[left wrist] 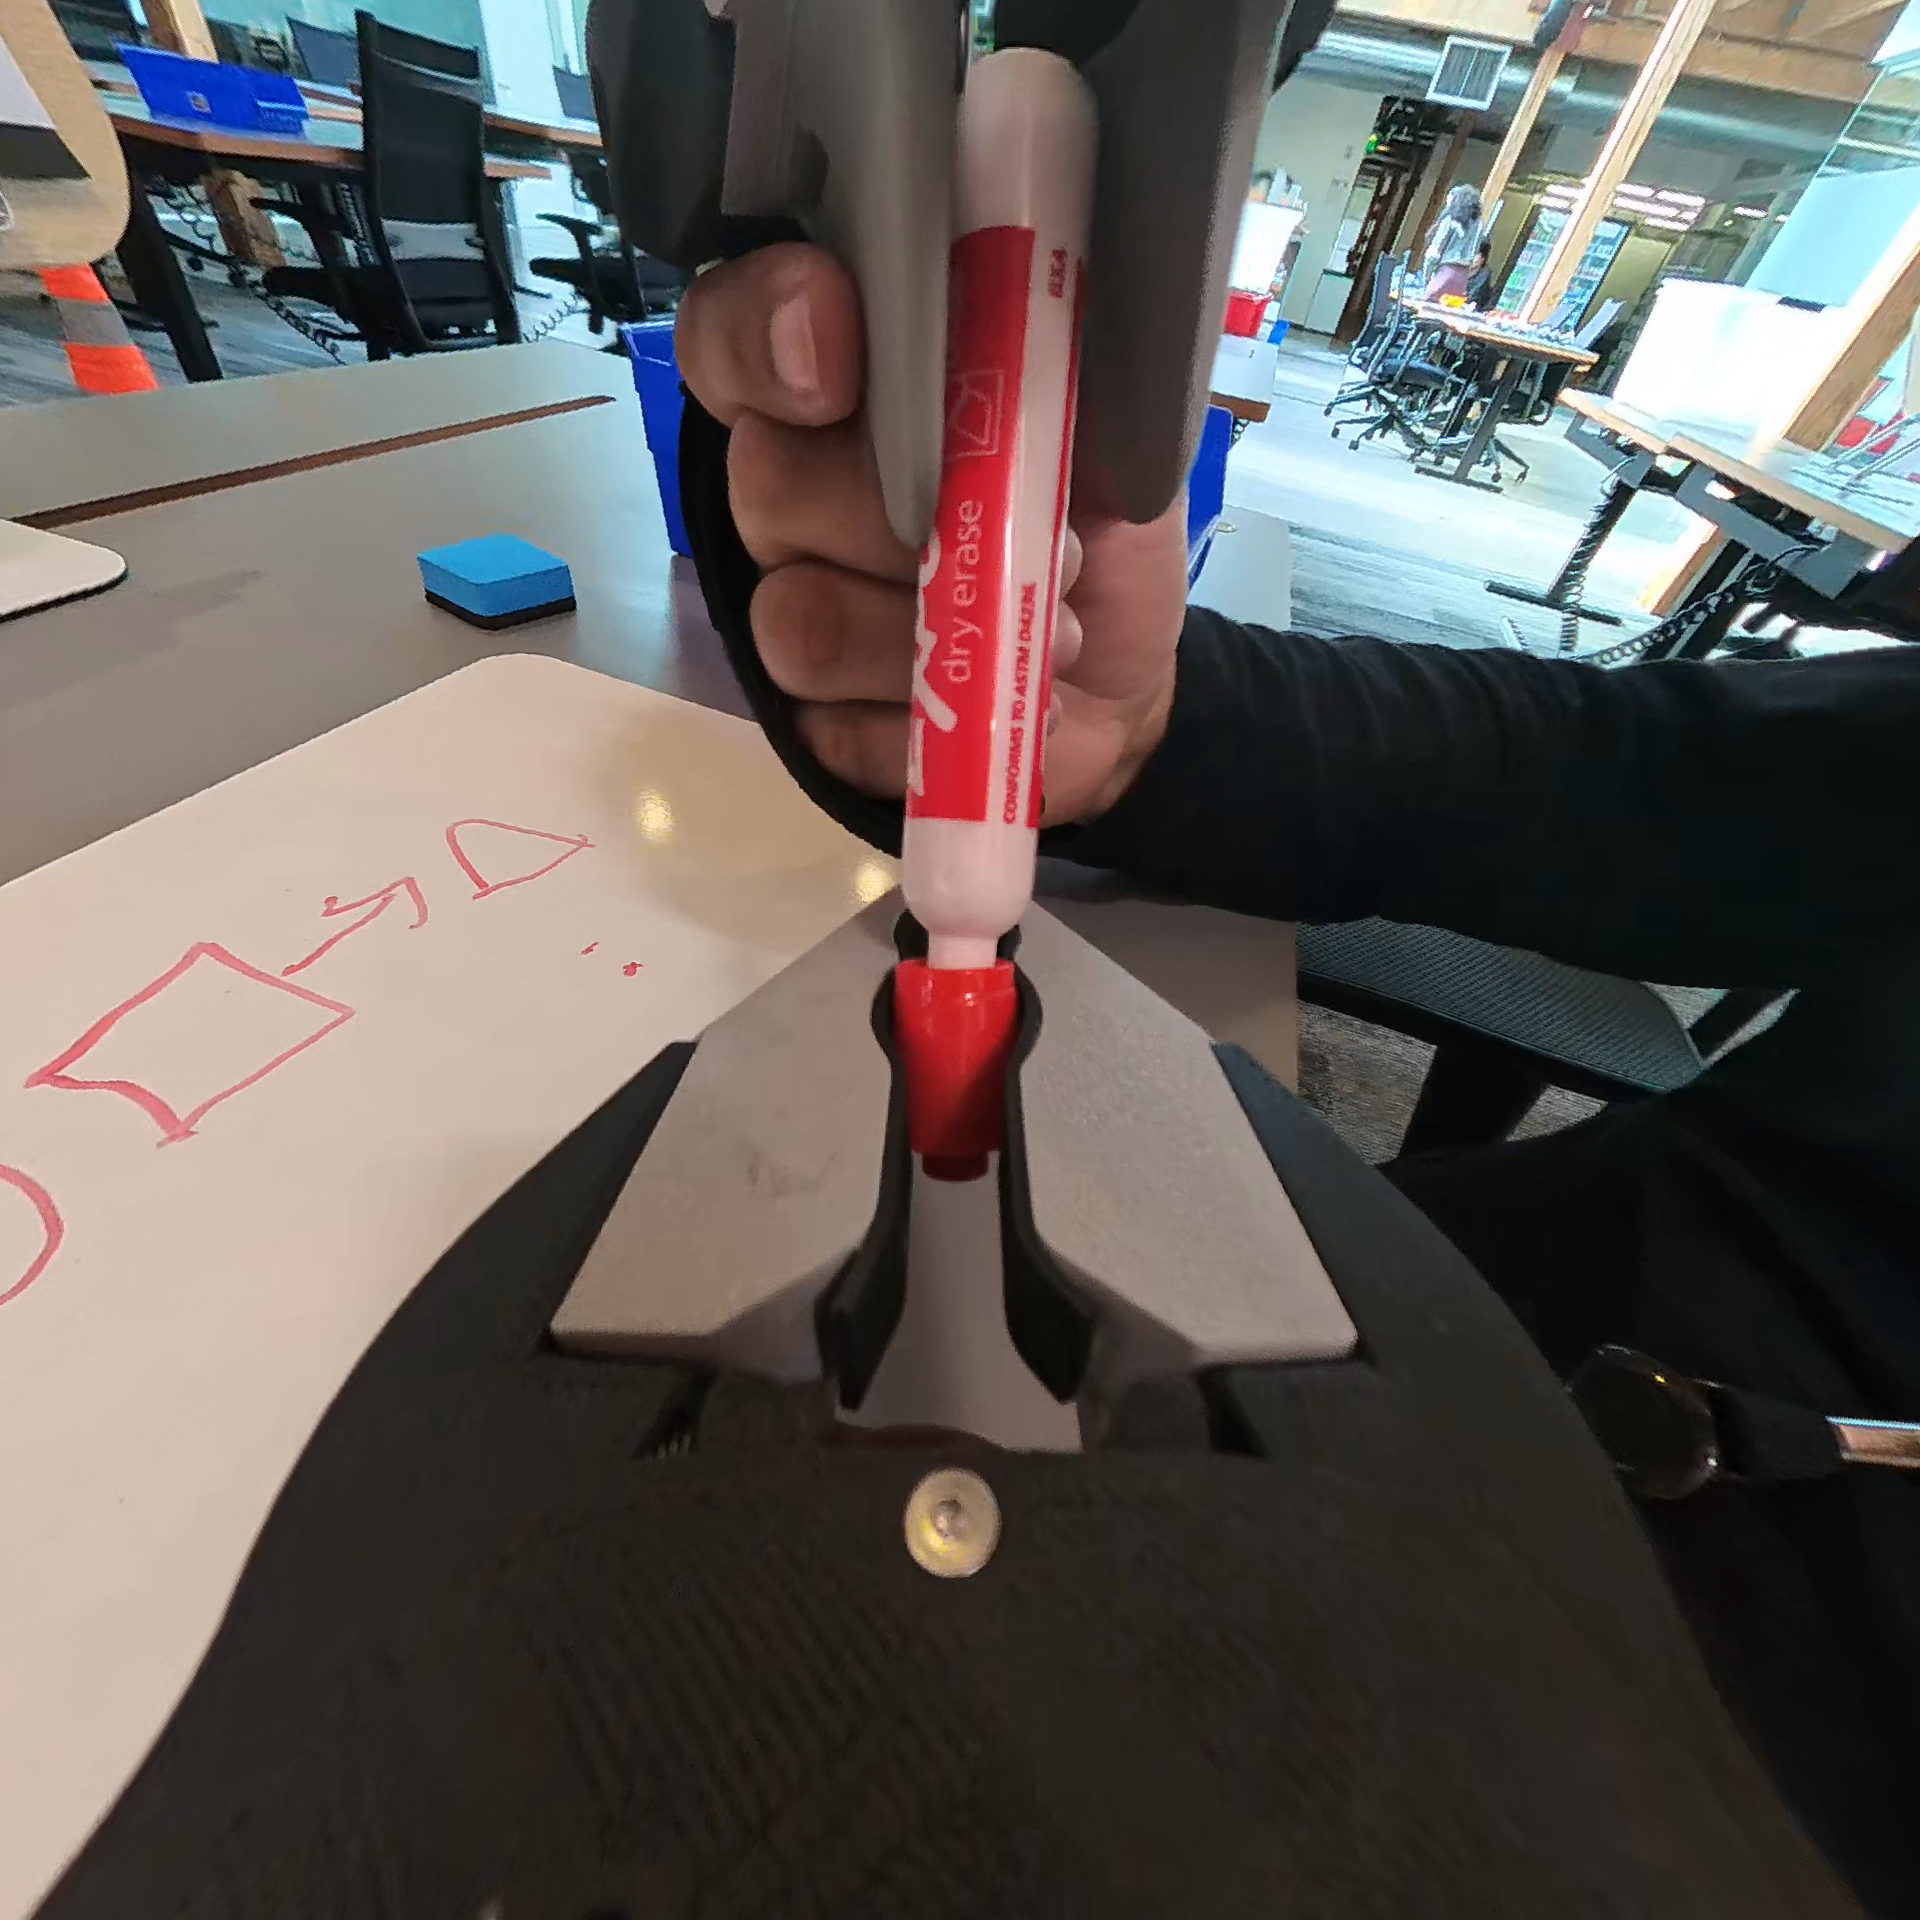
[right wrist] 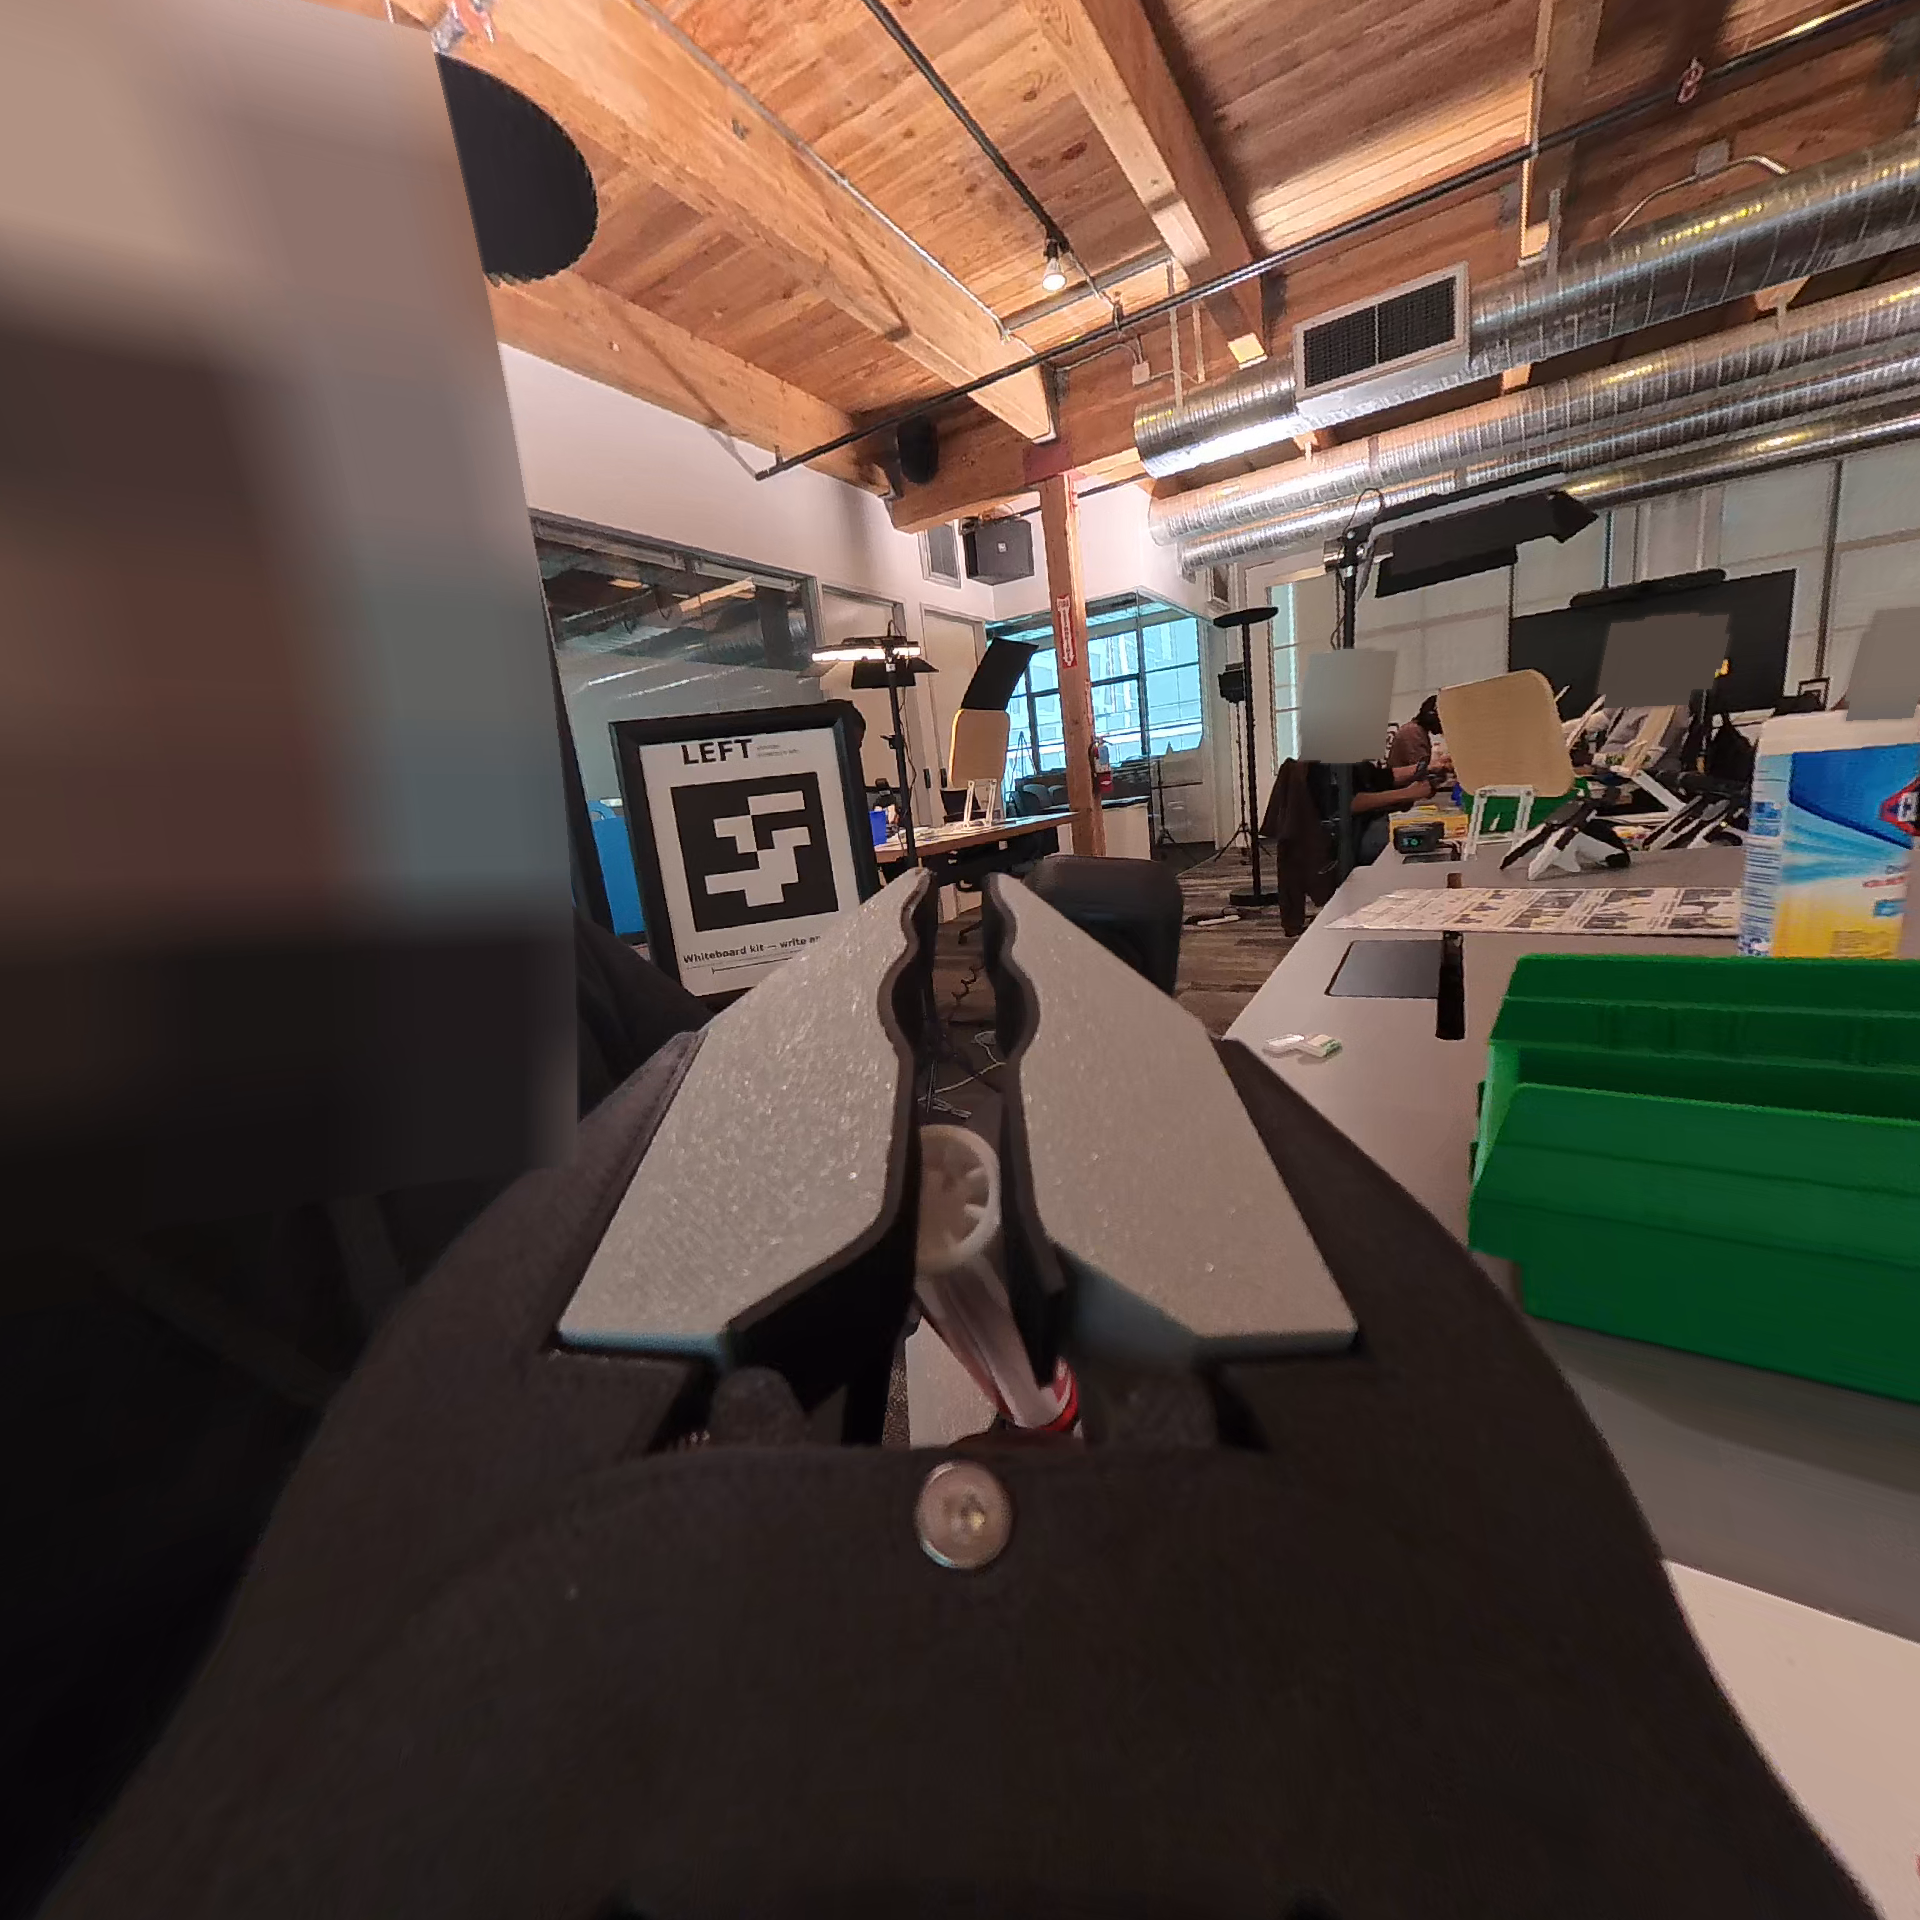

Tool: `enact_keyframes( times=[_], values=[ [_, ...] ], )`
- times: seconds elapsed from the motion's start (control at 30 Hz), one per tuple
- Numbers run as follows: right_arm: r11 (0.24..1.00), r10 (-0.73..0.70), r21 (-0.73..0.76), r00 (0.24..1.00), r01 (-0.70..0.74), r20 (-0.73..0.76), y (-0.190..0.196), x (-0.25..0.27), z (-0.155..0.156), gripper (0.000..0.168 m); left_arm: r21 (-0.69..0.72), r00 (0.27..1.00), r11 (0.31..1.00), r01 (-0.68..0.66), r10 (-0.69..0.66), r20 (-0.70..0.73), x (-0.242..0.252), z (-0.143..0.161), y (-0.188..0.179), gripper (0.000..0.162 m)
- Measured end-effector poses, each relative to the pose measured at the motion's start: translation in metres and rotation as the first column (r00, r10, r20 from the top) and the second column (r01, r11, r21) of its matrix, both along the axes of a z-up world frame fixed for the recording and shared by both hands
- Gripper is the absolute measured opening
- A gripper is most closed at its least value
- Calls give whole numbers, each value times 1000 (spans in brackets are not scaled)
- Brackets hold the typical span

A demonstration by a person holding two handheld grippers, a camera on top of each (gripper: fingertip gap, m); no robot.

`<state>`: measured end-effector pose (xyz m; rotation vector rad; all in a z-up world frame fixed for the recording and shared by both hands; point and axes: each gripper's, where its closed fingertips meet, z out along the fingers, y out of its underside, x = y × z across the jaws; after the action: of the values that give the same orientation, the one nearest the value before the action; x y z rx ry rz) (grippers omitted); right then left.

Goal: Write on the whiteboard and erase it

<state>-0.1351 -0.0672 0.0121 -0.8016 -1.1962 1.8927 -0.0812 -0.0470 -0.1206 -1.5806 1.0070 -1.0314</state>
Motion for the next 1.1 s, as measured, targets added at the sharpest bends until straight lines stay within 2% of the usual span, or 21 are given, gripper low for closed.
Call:
enact_keyframes(
  times=[0.3,0.43,0.63,1.1],
  values=[
    [999,-15,-34,1000,15,-7,6,-3,-3,6,-9,999,1000,-3,3,-37,-1,-5,1,6],
    [999,2,-36,1000,-3,-14,3,-4,-2,6,33,997,999,-10,13,-82,1,-9,-1,6],
    [998,-33,-60,999,33,0,16,-3,-8,5,29,999,1000,-3,4,-51,0,-5,-2,6],
    [998,-58,10,998,58,-4,7,-6,-8,5,24,998,999,-29,30,-59,-2,-6,2,5]
  ],
)
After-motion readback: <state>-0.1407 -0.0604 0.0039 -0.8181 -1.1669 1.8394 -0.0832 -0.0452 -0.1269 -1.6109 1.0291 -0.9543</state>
